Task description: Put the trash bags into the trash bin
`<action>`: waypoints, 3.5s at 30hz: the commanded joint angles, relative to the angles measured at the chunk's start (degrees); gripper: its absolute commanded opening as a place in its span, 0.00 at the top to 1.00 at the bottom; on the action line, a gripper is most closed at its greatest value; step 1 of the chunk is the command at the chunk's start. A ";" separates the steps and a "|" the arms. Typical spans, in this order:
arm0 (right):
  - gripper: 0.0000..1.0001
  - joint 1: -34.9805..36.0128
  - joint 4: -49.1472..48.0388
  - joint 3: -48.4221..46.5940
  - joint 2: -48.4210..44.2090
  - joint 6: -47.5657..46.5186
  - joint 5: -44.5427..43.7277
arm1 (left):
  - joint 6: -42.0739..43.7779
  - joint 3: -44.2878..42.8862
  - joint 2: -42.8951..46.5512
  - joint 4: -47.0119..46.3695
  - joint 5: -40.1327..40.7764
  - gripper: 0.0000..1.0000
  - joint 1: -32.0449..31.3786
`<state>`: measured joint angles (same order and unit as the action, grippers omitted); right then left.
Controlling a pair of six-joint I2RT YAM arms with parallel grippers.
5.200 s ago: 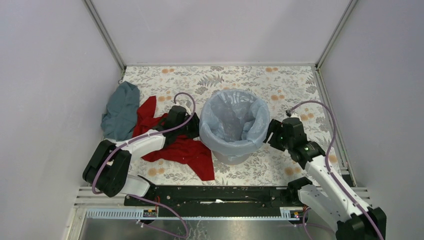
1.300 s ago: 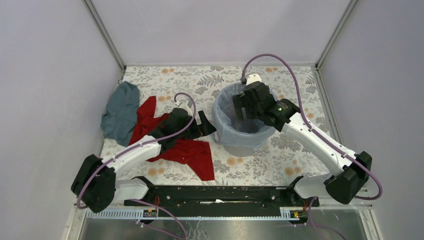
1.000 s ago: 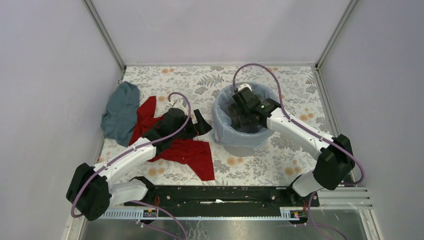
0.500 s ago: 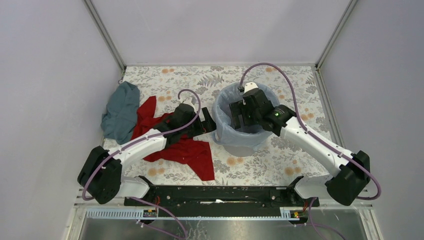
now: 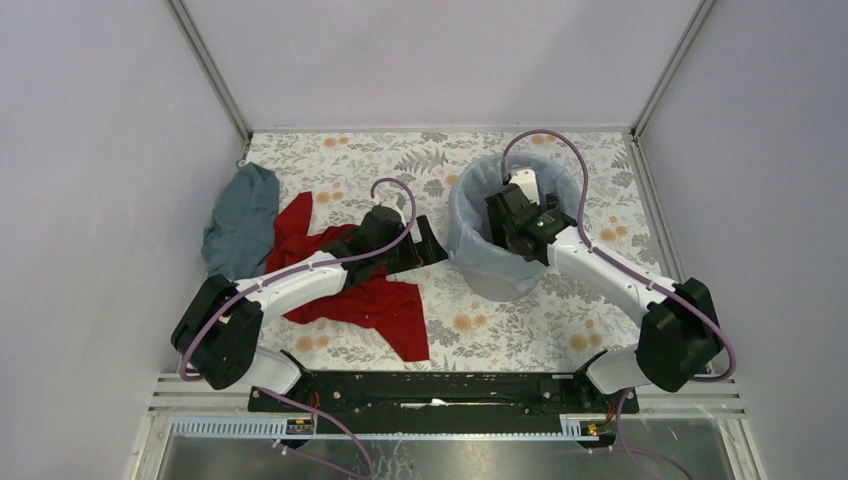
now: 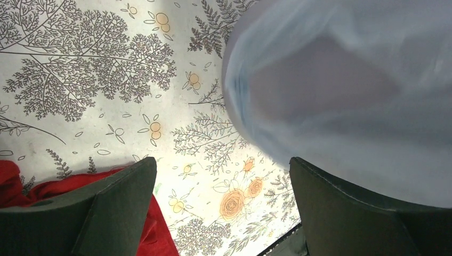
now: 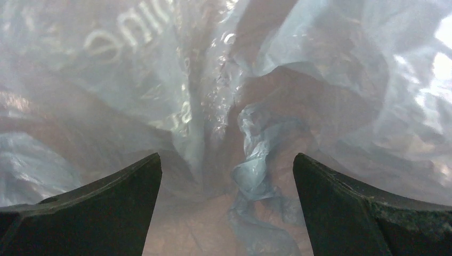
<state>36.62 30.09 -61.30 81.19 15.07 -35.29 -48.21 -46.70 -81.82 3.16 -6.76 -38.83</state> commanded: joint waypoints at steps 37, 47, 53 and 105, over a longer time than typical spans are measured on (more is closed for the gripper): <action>0.00 -3.64 6.38 -14.77 -7.70 -0.59 26.97 | 6.02 -4.55 6.10 3.35 1.65 0.01 6.28; 0.00 -3.58 0.74 -8.72 -6.71 -3.21 22.94 | 1.38 -2.98 2.83 -1.54 -3.78 0.03 5.29; 0.00 -3.62 -7.40 -1.42 -5.12 -2.37 26.82 | 0.24 -0.30 4.80 -4.49 -5.15 0.05 2.56; 0.00 7.99 -1.98 -21.96 -11.29 -5.66 58.67 | 7.89 2.90 31.82 16.34 17.13 0.01 -0.46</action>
<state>38.54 25.87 -79.46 68.36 10.24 16.16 -40.53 -44.51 -60.07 14.72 0.99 -39.07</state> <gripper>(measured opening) 0.994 0.988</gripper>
